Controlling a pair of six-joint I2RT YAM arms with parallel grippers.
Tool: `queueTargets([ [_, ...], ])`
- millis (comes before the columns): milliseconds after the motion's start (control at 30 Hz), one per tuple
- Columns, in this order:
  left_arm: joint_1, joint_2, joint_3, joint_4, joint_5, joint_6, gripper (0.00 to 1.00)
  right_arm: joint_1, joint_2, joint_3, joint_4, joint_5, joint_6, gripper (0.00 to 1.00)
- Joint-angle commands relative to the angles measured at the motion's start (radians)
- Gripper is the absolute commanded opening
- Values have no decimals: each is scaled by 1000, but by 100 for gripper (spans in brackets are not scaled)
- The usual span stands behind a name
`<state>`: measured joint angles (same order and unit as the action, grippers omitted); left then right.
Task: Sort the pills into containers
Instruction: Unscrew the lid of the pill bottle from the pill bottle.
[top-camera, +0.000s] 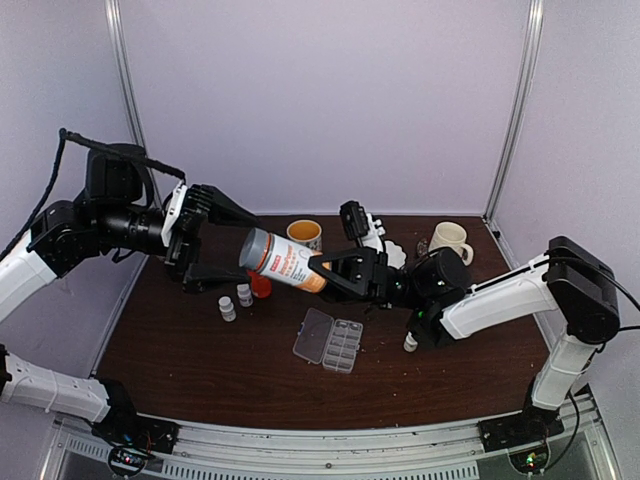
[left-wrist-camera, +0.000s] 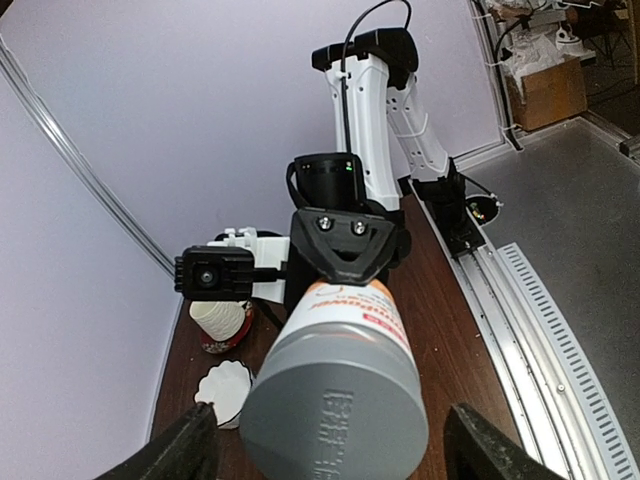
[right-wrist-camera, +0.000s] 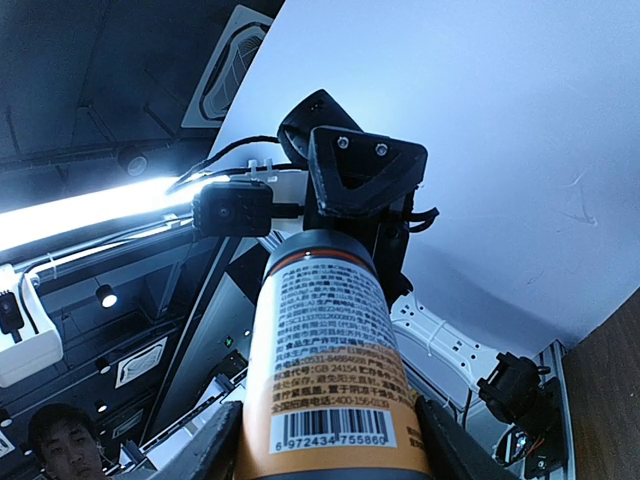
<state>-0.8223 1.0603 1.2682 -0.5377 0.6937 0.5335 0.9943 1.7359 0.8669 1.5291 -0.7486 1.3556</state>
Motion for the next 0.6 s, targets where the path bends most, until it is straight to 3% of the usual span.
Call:
queueTargets([
  [0,-6,16,43,12,-28,-10,79,-2,10,27,25,-8,-13,0],
  [167,-6,30,56,11,-39,-26,64,-2,8,29,20,-8,-14,0],
  [233,-6,35,63,9,-49,-50,51,-2,6,27,20,-8,-15,0],
  [333,-5,48,88,10,-71,-119,21,-2,0,23,18,-7,-27,0],
  [367,-7,54,99,9,-82,-157,15,-2,-3,24,9,-8,-35,0],
  [567,-8,98,187,-15,-147,-480,9,-3,-53,32,-141,-20,-156,0],
])
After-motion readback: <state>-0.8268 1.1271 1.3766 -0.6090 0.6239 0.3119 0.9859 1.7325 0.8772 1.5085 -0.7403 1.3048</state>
